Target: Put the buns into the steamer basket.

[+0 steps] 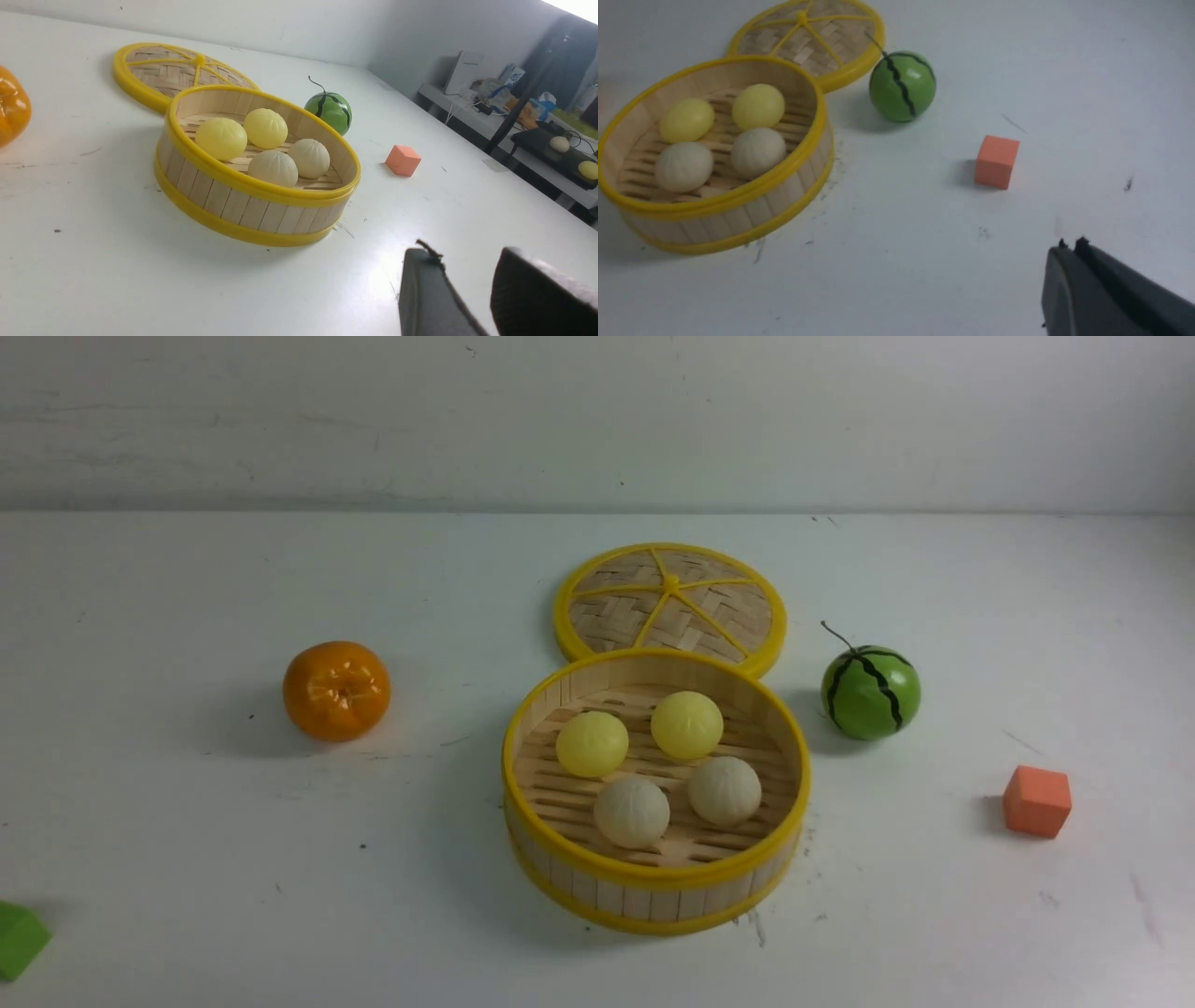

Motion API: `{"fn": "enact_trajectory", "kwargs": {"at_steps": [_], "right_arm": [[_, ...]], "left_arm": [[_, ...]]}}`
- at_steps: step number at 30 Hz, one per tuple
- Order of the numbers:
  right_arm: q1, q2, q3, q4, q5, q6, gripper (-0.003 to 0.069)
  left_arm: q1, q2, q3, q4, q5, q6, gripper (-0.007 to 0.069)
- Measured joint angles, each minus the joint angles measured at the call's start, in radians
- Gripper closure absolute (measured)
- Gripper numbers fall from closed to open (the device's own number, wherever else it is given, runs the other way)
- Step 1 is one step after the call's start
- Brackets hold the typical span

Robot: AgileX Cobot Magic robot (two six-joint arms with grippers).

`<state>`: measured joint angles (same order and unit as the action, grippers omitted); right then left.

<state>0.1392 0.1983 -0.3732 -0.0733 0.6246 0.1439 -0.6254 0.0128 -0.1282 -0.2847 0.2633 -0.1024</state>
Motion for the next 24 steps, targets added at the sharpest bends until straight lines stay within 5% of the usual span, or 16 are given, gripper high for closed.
{"fn": "enact_trajectory", "kwargs": {"at_steps": [7, 24], "right_arm": [[-0.083, -0.205, 0.387, -0.018, -0.22, 0.03, 0.0673], [-0.083, -0.209, 0.39, -0.015, -0.232, 0.062, 0.0669]], "left_arm": [[0.0, 0.0, 0.0, 0.0, 0.0, 0.0, 0.0414], [0.0, -0.001, 0.0, 0.0, 0.0, 0.0, 0.0407]]}}
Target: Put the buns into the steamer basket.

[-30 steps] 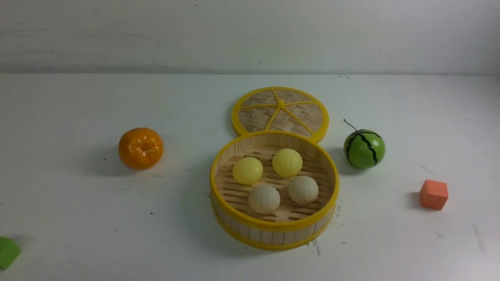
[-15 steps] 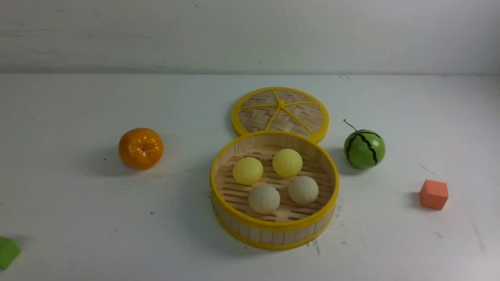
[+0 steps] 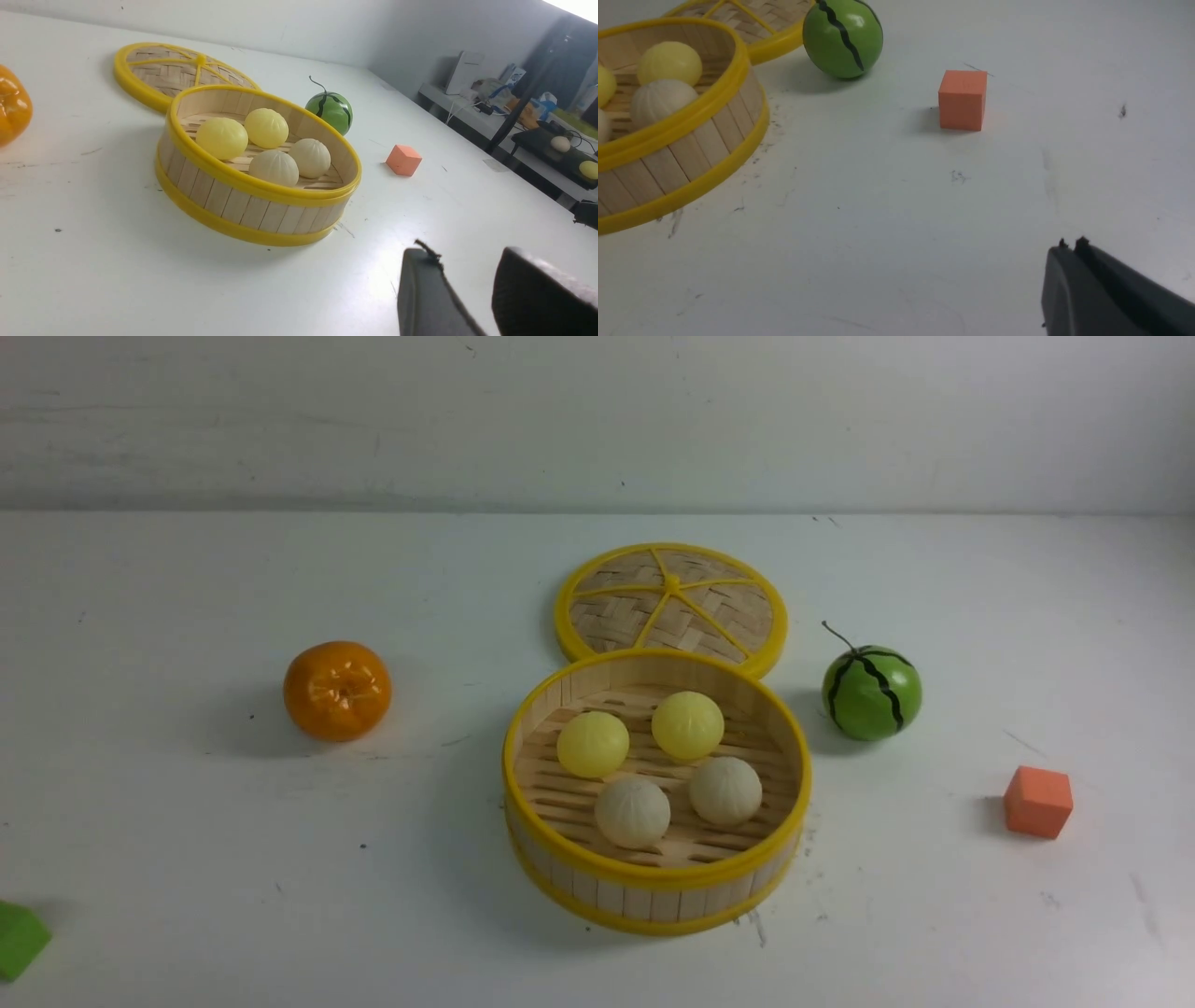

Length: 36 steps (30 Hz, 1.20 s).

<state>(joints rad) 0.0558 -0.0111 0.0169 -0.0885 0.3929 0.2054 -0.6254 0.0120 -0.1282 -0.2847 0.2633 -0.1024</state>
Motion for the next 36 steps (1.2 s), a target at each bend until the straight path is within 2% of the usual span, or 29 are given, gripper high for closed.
{"fn": "enact_trajectory", "kwargs": {"at_steps": [9, 14, 19, 21, 22, 24, 26, 28, 29, 30, 36], "right_arm": [[0.0, 0.0, 0.0, 0.0, 0.0, 0.001, 0.0659], [0.0, 0.0, 0.0, 0.0, 0.0, 0.001, 0.0655], [0.0, 0.0, 0.0, 0.001, 0.0, 0.001, 0.0652], [0.0, 0.0, 0.0, 0.002, 0.0, 0.001, 0.0648], [0.0, 0.0, 0.0, 0.002, 0.0, 0.001, 0.0648], [0.0, 0.0, 0.0, 0.002, -0.001, 0.001, 0.0644], [0.0, 0.0, 0.0, 0.002, -0.001, 0.001, 0.0642], [0.0, 0.0, 0.0, 0.001, -0.001, 0.001, 0.0641], [0.0, 0.0, 0.0, 0.001, -0.001, 0.001, 0.0638], [0.0, 0.0, 0.0, 0.001, -0.001, 0.001, 0.0637], [0.0, 0.0, 0.0, 0.001, -0.001, 0.001, 0.0629]], "left_arm": [[0.0, 0.0, 0.0, 0.001, -0.004, 0.0, 0.0397], [0.008, 0.0, 0.027, 0.092, -0.079, 0.0, 0.0396], [0.157, -0.011, 0.082, 0.12, -0.165, -0.003, 0.041], [0.294, -0.022, 0.117, 0.113, -0.193, -0.034, 0.0467], [0.304, -0.023, 0.12, 0.113, -0.193, -0.041, 0.0473], [0.404, -0.023, 0.15, 0.113, -0.172, -0.08, 0.0563], [0.44, -0.023, 0.151, 0.12, -0.113, -0.09, 0.0627], [0.45, -0.023, 0.151, 0.13, -0.052, -0.091, 0.0638], [0.453, -0.023, 0.152, 0.15, 0.049, -0.091, 0.0638], [0.453, -0.023, 0.156, 0.155, 0.084, -0.091, 0.0638], [0.453, -0.023, 0.159, 0.158, 0.11, -0.102, 0.0638]]}}
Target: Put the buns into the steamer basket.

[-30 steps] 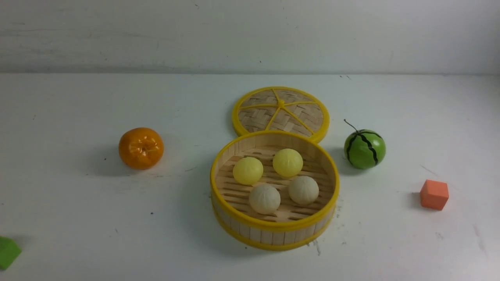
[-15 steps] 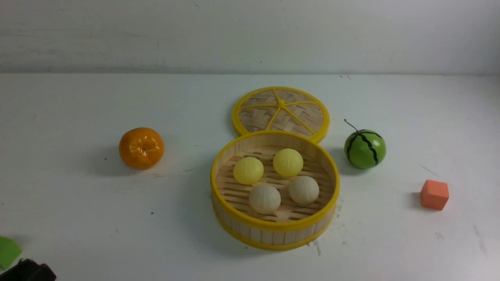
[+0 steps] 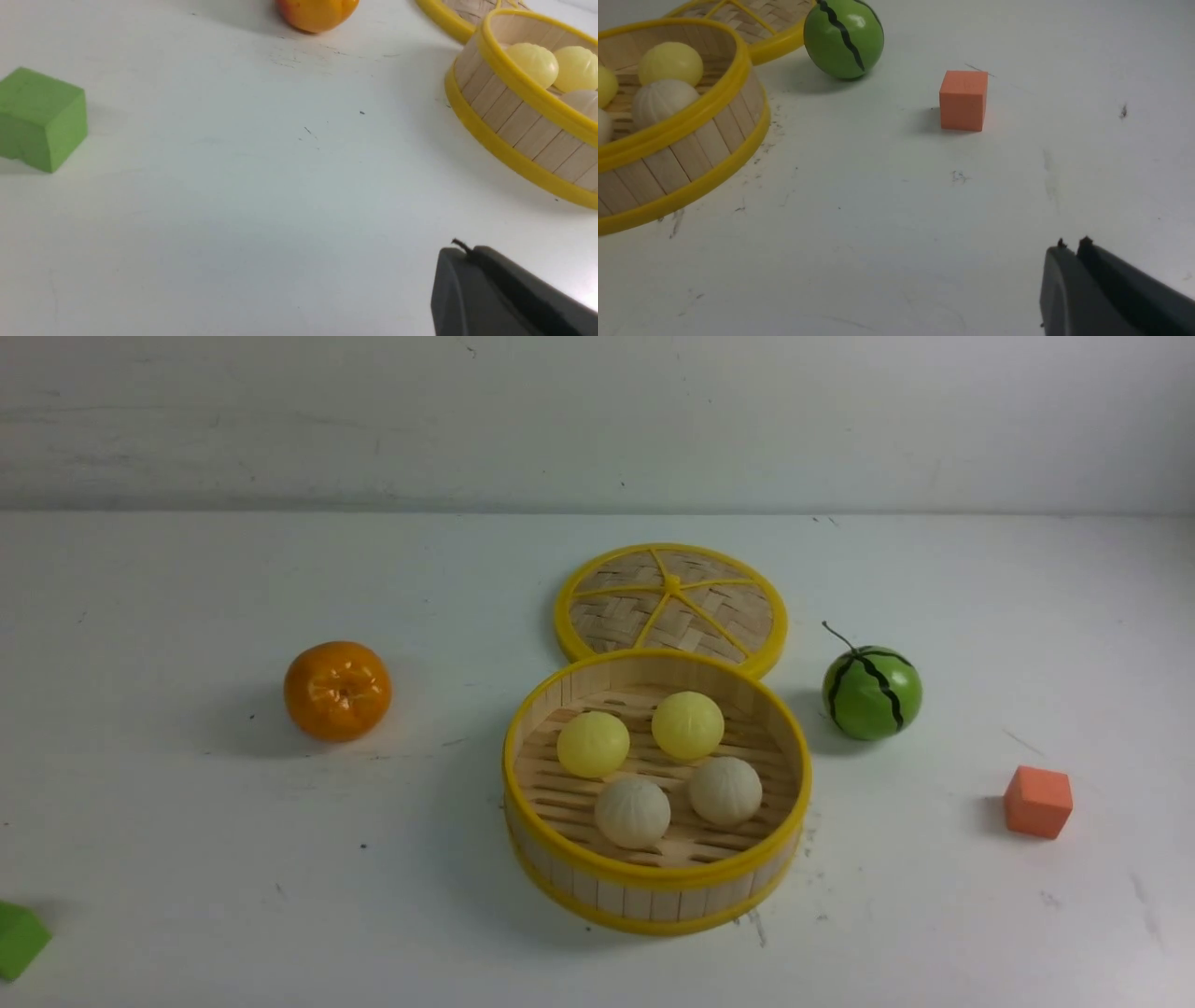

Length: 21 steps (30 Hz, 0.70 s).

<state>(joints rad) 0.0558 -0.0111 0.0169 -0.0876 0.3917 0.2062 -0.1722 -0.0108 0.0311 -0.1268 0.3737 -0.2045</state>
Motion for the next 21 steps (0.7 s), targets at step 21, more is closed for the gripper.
{"fn": "enact_trajectory", "kwargs": {"at_steps": [21], "right_arm": [[0.0, 0.0, 0.0, 0.0, 0.0, 0.0, 0.0602]], "left_arm": [[0.0, 0.0, 0.0, 0.003, -0.005, -0.002, 0.0638]]}}
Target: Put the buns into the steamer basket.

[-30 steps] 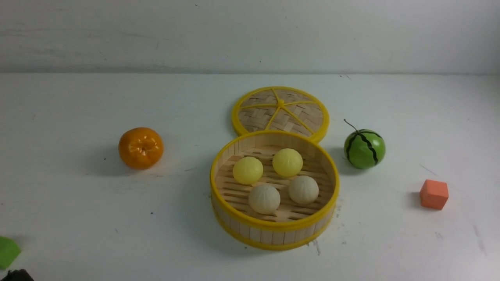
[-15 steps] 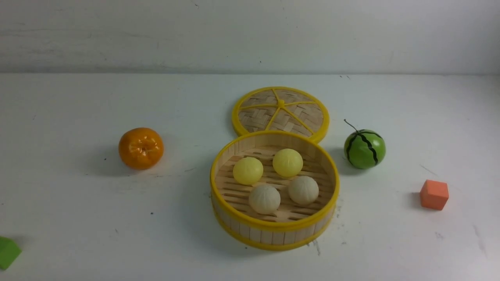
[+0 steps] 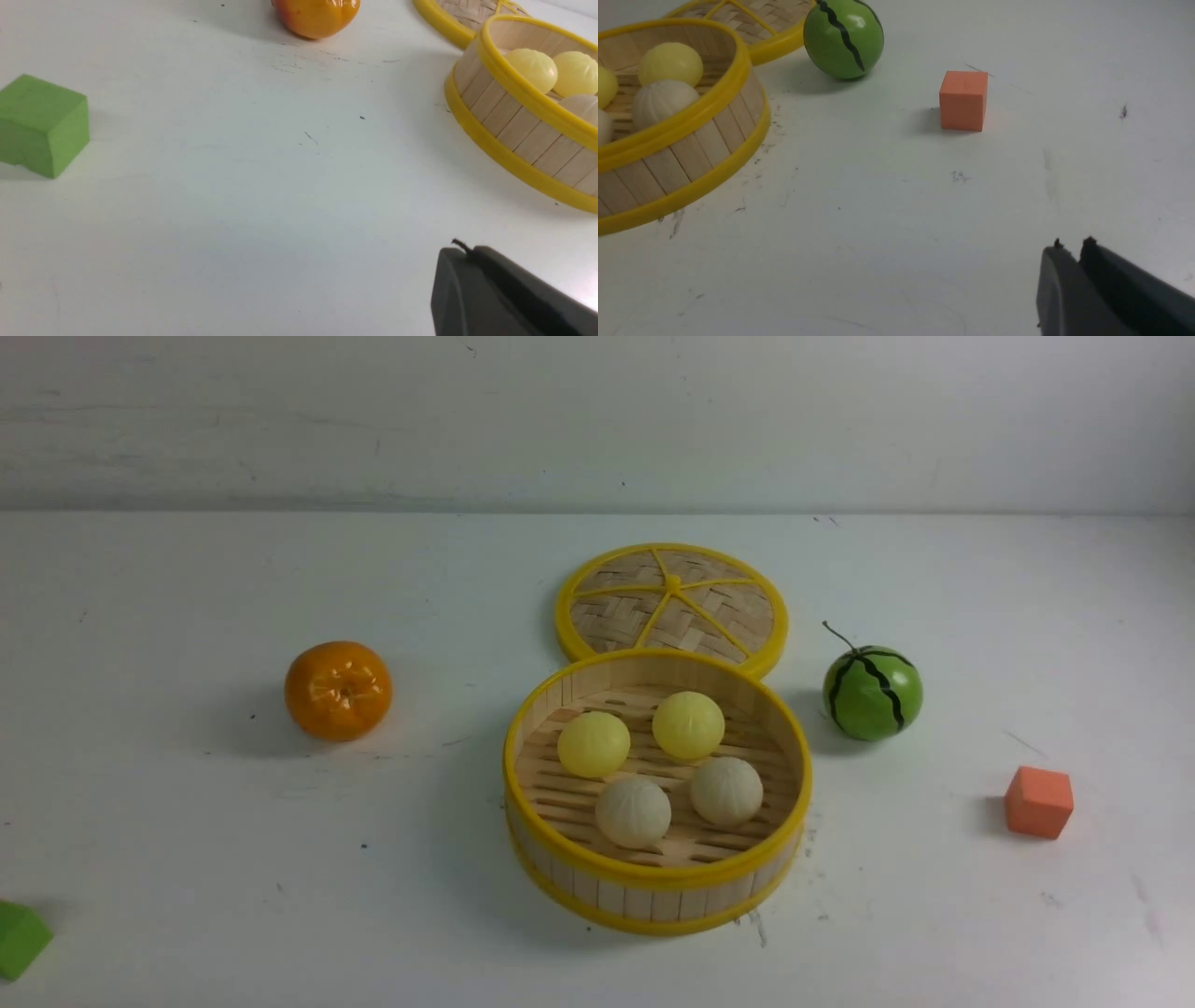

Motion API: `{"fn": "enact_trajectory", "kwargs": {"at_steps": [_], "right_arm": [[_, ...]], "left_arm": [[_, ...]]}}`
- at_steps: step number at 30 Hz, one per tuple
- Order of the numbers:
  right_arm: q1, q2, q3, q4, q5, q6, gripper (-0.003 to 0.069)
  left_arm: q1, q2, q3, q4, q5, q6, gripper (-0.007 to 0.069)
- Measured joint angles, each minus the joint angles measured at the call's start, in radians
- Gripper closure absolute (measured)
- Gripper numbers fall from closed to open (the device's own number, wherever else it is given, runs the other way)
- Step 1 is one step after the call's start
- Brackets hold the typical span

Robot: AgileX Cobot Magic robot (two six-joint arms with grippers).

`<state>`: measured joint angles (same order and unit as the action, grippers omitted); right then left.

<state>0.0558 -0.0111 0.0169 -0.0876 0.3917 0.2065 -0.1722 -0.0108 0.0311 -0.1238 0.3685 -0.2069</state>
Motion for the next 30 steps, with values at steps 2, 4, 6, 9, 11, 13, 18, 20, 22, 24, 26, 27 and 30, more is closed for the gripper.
{"fn": "enact_trajectory", "kwargs": {"at_steps": [2, 4, 6, 9, 11, 13, 18, 20, 22, 24, 26, 27, 30], "right_arm": [[0.0, 0.0, 0.0, 0.0, 0.0, 0.0, 0.0599], [0.0, 0.0, 0.0, 0.0, 0.0, 0.0, 0.0594], [0.0, 0.0, 0.0, 0.0, 0.0, 0.0, 0.0593], [0.0, 0.0, 0.0, 0.0, 0.0, -0.001, 0.0587], [0.0, 0.0, 0.0, 0.0, 0.0, -0.001, 0.0581], [0.0, 0.0, 0.0, 0.0, 0.0, -0.001, 0.058], [0.0, 0.0, 0.0, 0.0, 0.0, -0.001, 0.0573], [0.0, 0.0, 0.0, 0.0, 0.0, -0.001, 0.0571], [0.0, 0.0, 0.0, 0.0, 0.0, -0.001, 0.0568], [0.0, 0.0, 0.0, 0.0, 0.0, -0.001, 0.0566], [0.0, 0.0, 0.0, 0.0, 0.0, -0.001, 0.0563], [0.0, 0.0, 0.0, 0.0, 0.0, -0.001, 0.0561], [0.0, 0.0, 0.0, 0.0, 0.0, -0.001, 0.0559]], "left_arm": [[0.002, 0.0, 0.0, 0.0, 0.0, 0.0, 0.0638], [0.029, 0.0, 0.0, 0.001, 0.0, 0.0, 0.0638], [0.049, 0.0, 0.0, 0.001, 0.0, 0.0, 0.0638], [0.114, 0.0, 0.0, 0.002, 0.0, 0.0, 0.0638], [0.127, 0.0, 0.0, 0.017, 0.0, 0.0, 0.0638], [0.119, 0.0, 0.0, 0.032, 0.0, 0.0, 0.0638], [0.055, 0.0, 0.0, 0.06, 0.0, 0.0, 0.0637], [0.047, 0.0, 0.0, 0.061, 0.0, 0.0, 0.0636], [0.047, 0.0, 0.0, 0.062, 0.0, 0.0, 0.0635], [0.047, 0.0, 0.0, 0.062, 0.0, 0.0, 0.0634], [0.047, 0.0, 0.0, 0.062, 0.0, 0.0, 0.0631], [0.047, 0.0, 0.0, 0.062, 0.0, 0.0, 0.063], [0.047, 0.0, 0.0, 0.062, 0.0, 0.0, 0.0629]]}}
